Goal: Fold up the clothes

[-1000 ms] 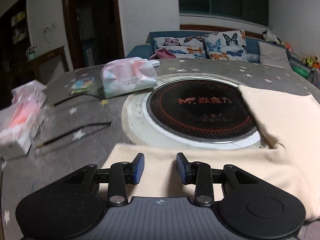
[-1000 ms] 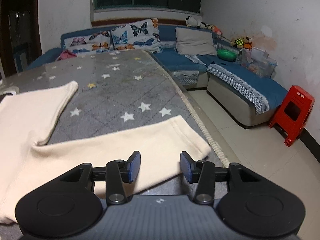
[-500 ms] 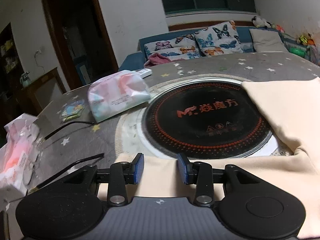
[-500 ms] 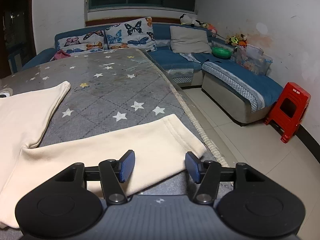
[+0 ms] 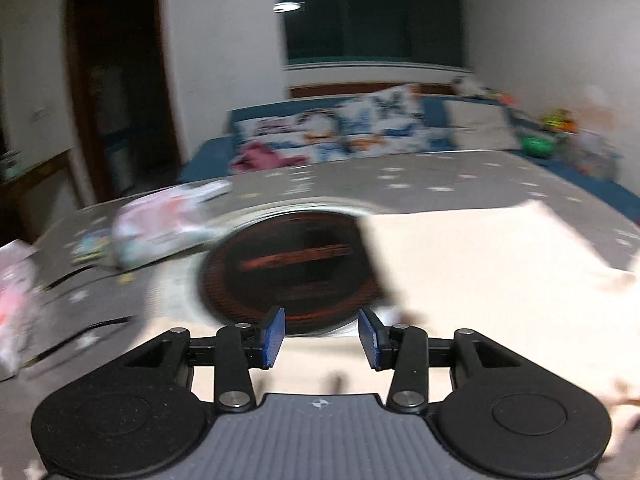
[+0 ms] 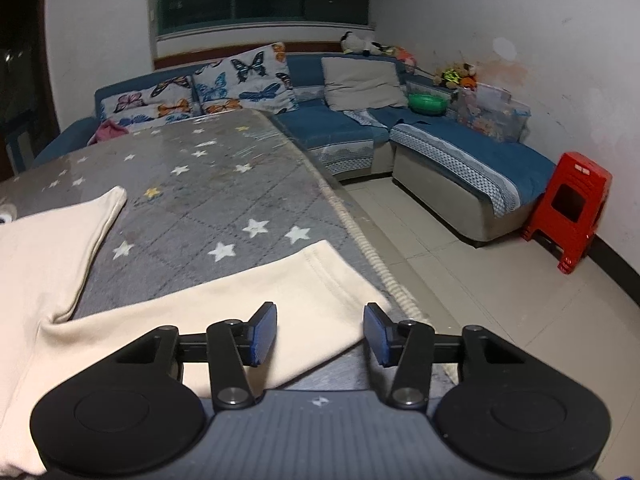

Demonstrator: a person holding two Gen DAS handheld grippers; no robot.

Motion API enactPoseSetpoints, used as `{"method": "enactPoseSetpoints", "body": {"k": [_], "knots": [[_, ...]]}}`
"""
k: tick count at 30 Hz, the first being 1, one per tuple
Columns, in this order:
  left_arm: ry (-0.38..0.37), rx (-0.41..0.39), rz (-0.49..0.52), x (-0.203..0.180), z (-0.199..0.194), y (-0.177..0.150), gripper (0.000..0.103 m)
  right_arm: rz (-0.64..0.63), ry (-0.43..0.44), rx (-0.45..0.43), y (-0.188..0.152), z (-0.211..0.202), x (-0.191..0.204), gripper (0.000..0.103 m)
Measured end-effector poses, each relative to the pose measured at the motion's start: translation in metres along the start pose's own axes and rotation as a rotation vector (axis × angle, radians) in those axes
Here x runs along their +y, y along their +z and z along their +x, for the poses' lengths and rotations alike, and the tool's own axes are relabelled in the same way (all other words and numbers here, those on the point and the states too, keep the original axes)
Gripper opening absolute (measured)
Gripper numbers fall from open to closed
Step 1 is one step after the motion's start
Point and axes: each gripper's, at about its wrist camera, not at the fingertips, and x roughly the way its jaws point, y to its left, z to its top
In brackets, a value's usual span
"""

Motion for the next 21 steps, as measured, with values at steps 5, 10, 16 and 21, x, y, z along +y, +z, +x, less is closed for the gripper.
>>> {"method": "enactPoseSetpoints", "body": {"k": [5,10,16,21], "knots": [[-0.148,-0.010,0.067,-0.055,-0.007,0.003,0.049,0.054,-0.024,-0.008,0.001,0.003,-0.014,0.043],[-0.253,0.009,0.136,-0.101,-0.005,0.000,0.050,0.065,-0.016,-0.007,0.000,0.007,-0.017,0.035],[-0.347,0.015,0.195,-0.140,-0.004,-0.002,0.050,0.078,-0.005,-0.008,-0.002,0.011,-0.020,0.009],[-0.405,0.025,0.245,-0.165,-0.003,-0.008,0.051,0.073,0.046,-0.053,0.006,-0.007,-0.017,0.007]]}}
